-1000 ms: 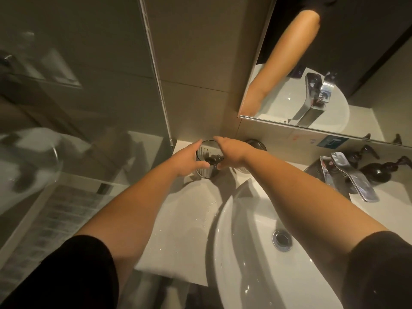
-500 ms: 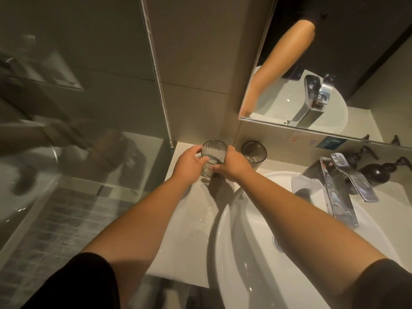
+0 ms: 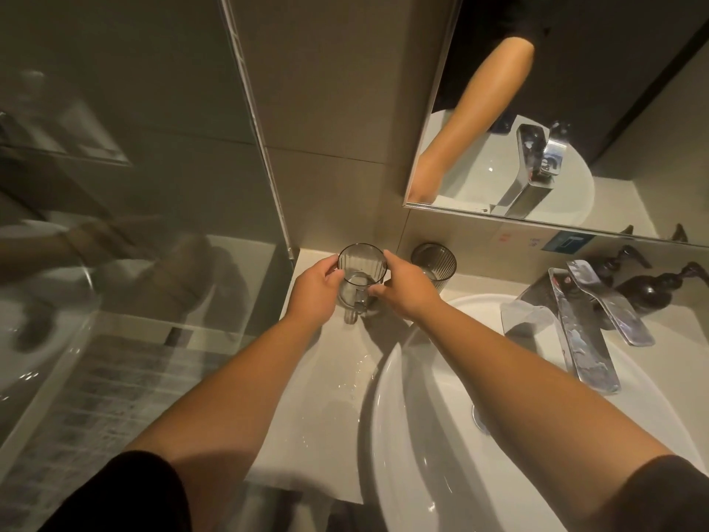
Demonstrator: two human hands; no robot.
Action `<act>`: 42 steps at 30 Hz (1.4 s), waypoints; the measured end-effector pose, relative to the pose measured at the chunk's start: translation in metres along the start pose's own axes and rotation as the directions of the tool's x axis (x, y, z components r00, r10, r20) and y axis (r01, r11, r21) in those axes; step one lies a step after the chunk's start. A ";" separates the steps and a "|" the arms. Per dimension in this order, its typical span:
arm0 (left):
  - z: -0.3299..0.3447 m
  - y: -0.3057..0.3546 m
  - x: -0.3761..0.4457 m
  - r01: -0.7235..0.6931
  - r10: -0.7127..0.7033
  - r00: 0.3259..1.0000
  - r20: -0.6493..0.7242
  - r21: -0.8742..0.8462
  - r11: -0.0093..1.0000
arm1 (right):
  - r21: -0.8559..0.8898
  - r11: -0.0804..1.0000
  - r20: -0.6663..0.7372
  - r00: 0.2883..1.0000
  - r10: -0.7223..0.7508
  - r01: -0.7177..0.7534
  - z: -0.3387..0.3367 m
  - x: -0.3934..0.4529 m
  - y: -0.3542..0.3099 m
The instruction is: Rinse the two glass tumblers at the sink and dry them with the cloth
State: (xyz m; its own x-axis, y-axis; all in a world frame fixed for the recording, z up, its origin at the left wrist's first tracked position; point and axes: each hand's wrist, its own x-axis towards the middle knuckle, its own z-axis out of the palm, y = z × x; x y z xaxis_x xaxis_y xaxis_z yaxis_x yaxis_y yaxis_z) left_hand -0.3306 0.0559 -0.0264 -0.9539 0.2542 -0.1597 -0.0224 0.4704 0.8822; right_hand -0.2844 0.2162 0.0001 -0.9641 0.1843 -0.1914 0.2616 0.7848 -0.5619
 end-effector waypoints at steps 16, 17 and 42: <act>0.011 -0.006 0.039 0.092 -0.093 0.994 0.058 0.018 0.996 | -0.141 0.989 -0.108 0.994 0.027 -0.043 -0.001 0.025 0.002; 0.012 -0.005 0.040 0.094 -0.094 0.994 0.054 0.015 0.995 | -0.139 0.989 -0.109 0.994 0.032 -0.047 -0.001 0.027 0.002; -0.016 0.019 0.022 -0.121 0.105 0.993 0.061 0.452 0.884 | -0.274 0.959 -0.151 0.982 -0.118 0.073 -0.028 -0.008 -0.013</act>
State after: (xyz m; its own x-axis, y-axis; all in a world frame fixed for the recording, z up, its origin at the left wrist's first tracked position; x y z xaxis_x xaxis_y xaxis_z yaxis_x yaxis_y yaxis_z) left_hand -0.3571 0.0572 -0.0064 -0.9309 0.3532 -0.0933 0.2311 0.7670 0.5986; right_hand -0.2813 0.2211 0.0311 -0.9840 0.1780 -0.0002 0.1680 0.9281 -0.3324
